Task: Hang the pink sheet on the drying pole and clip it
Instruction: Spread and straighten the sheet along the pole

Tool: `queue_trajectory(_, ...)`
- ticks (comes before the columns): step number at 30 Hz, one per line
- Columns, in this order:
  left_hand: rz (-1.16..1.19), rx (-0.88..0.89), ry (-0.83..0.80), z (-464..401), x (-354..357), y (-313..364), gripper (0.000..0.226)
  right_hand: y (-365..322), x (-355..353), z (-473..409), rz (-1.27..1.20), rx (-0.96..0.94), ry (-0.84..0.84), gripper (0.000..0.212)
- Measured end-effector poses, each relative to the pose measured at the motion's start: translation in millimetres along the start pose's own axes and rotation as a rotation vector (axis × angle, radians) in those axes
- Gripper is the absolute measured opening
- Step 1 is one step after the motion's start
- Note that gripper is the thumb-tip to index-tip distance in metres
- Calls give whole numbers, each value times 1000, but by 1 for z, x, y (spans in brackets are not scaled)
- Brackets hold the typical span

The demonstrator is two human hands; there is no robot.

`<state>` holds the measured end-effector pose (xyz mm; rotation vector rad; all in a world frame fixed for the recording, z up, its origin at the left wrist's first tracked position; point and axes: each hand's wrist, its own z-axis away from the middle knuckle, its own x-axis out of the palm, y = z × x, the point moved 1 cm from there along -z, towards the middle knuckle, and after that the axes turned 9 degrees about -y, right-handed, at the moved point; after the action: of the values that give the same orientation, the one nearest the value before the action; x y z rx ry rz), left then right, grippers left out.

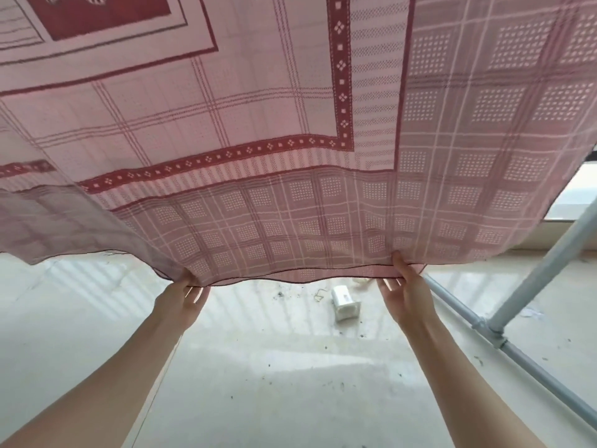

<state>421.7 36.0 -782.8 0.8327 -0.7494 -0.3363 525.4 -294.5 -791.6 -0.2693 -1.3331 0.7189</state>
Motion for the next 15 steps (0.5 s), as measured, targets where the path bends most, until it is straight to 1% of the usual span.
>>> queue_trajectory(3,-6,24,21,-9,-7,0,7,2,-7,-2,129,-45,43,18)
queue_trajectory(5,-7,41,-15,-15,-7,-2,4,3,-12,-2,170,-70,70,15)
queue_trajectory(11,52,81,-164,-38,5,-6,8,12,-21,-9,150,-111,104,6)
queue_trajectory(15,61,86,-222,-52,0,-3,8,24,-22,-15,114,-137,151,5)
